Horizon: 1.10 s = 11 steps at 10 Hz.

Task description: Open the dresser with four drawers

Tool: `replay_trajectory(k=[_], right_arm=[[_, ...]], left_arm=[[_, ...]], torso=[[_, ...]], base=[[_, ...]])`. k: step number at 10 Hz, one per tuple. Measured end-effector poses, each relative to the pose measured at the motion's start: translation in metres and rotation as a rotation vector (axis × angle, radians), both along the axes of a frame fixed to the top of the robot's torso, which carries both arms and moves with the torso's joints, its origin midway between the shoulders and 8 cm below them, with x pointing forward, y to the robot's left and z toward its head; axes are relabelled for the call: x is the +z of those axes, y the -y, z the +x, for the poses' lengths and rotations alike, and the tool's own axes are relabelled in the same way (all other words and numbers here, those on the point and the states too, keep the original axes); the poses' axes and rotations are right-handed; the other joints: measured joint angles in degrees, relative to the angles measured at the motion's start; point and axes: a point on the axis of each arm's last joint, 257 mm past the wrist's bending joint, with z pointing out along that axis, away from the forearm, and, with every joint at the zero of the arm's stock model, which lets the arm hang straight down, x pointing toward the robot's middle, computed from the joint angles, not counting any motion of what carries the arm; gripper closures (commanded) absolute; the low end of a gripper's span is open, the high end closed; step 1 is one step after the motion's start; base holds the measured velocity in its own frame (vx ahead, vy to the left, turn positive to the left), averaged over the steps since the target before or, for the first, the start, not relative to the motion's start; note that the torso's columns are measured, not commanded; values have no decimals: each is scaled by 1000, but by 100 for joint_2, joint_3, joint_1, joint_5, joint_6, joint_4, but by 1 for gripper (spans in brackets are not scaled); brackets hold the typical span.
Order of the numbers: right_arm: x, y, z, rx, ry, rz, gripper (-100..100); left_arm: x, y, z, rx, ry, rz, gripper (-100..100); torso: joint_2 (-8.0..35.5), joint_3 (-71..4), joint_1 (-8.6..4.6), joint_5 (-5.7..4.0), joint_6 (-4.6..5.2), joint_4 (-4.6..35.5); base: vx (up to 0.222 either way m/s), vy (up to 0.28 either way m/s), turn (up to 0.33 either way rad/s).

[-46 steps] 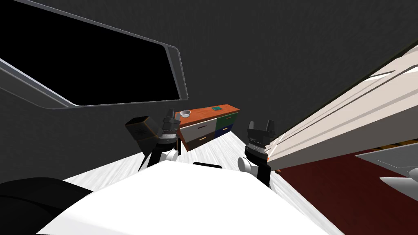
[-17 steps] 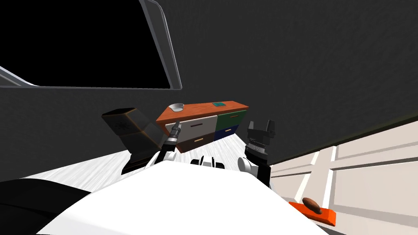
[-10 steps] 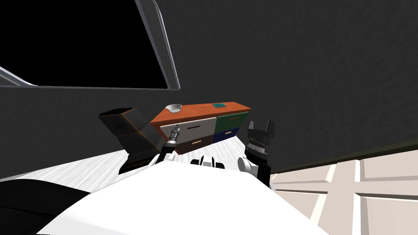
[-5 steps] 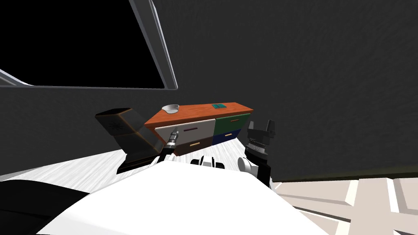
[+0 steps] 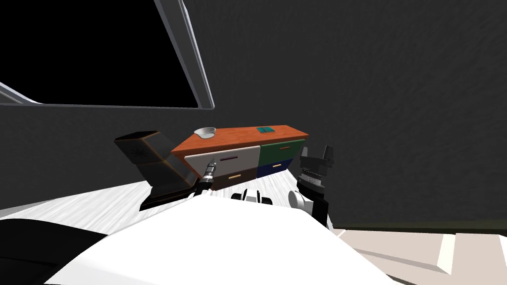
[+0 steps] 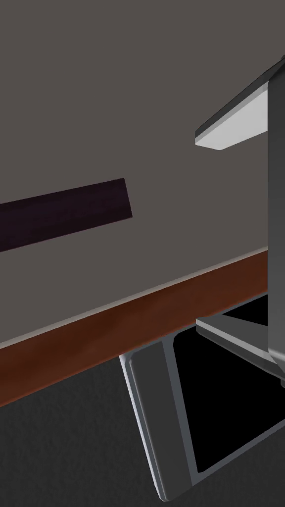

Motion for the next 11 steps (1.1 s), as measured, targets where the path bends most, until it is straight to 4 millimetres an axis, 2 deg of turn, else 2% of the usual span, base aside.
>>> replay_trajectory(k=[5, 7, 8, 9, 11], right_arm=[[0, 0, 0, 0, 0, 0, 0], [0, 0, 0, 0, 0, 0, 0], [0, 0, 0, 0, 0, 0, 0], [0, 0, 0, 0, 0, 0, 0], [0, 0, 0, 0, 0, 0, 0]], left_arm=[[-39, 10, -7, 55, -42, -105, -100], [-44, 15, -8, 62, -44, -123, -100], [-39, 13, -5, 63, -41, -122, -100], [-39, 13, -5, 64, -43, -123, 100], [-39, 17, -9, 58, -42, -120, 100]], torso=[[21, 14, 10, 3, 0, 6], [12, 7, 4, 1, -1, 3], [-7, -3, 5, 1, 0, -1], [5, 2, 5, 2, -1, 0], [13, 11, 14, 7, 0, 1]], base=[[18, -14, -7], [30, 2, -9], [40, 3, -5], [6, 0, 1], [6, 11, 59]])
